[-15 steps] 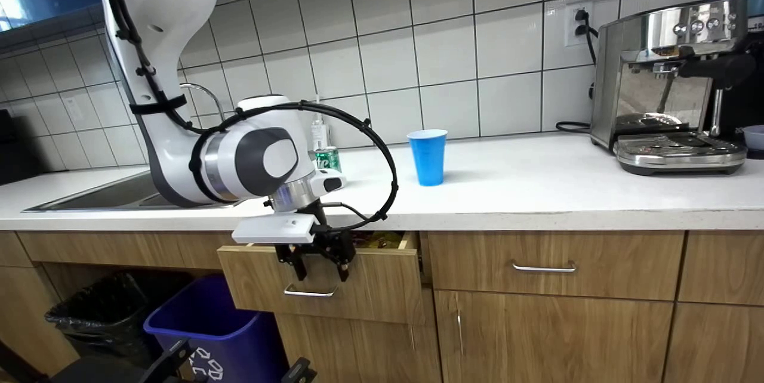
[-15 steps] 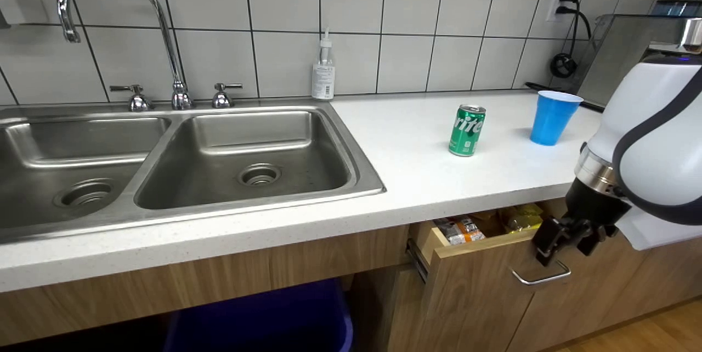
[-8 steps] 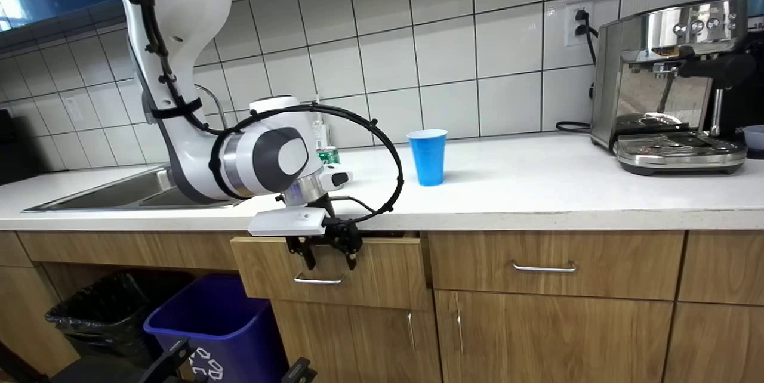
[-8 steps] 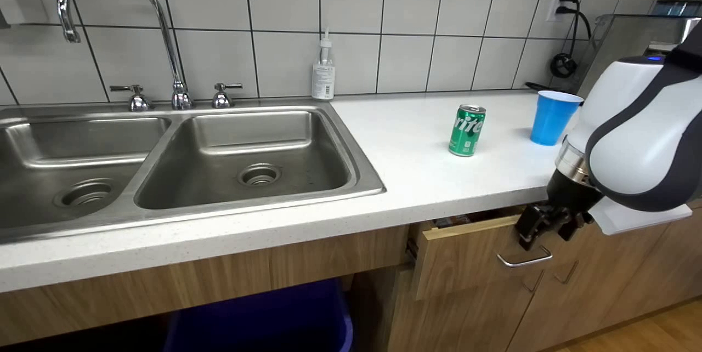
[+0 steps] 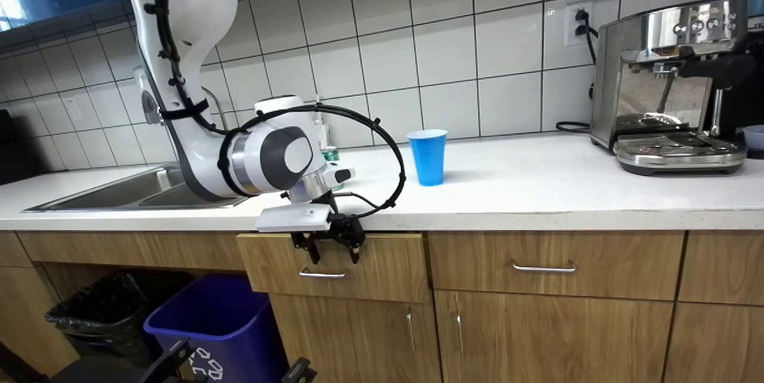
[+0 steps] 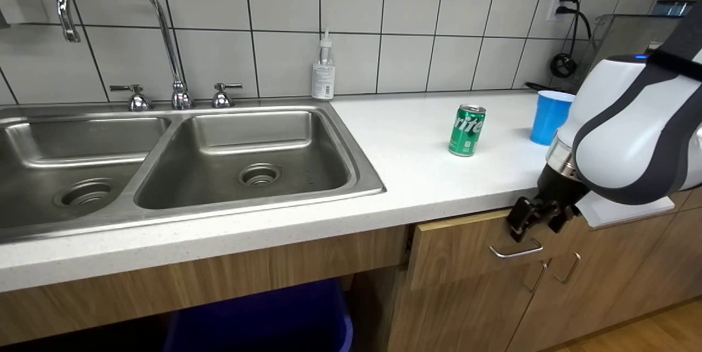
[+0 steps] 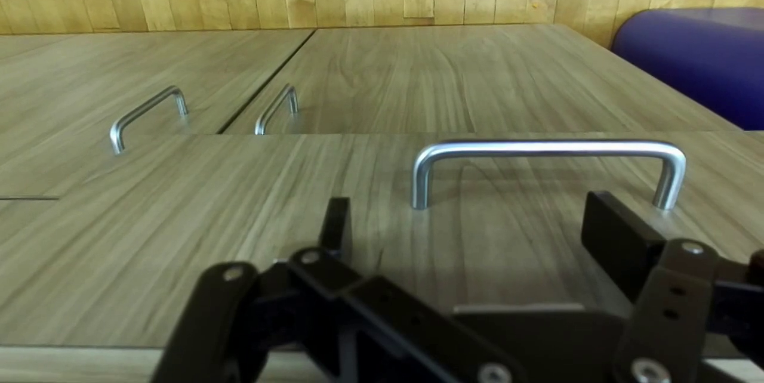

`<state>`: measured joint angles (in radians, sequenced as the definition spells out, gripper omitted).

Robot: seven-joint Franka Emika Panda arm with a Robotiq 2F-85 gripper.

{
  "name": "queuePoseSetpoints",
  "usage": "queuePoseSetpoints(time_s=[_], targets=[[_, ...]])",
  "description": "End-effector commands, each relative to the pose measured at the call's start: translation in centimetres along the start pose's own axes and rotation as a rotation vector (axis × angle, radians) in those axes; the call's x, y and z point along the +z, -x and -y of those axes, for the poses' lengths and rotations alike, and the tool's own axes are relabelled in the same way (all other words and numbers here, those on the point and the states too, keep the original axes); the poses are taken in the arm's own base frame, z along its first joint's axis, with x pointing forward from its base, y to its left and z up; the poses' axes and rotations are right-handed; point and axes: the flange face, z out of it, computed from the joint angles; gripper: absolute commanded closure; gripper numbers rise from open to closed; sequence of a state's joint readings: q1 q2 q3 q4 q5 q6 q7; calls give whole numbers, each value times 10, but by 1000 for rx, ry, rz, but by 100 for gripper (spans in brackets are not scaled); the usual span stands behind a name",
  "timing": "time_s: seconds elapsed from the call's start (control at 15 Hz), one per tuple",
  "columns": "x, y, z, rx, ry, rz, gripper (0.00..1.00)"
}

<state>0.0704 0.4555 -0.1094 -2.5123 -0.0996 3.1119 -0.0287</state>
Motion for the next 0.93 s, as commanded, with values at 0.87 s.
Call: queuePoseSetpoints(time_s=[0.87], targets=[[-51,37,18,-23,-56,-21,0]])
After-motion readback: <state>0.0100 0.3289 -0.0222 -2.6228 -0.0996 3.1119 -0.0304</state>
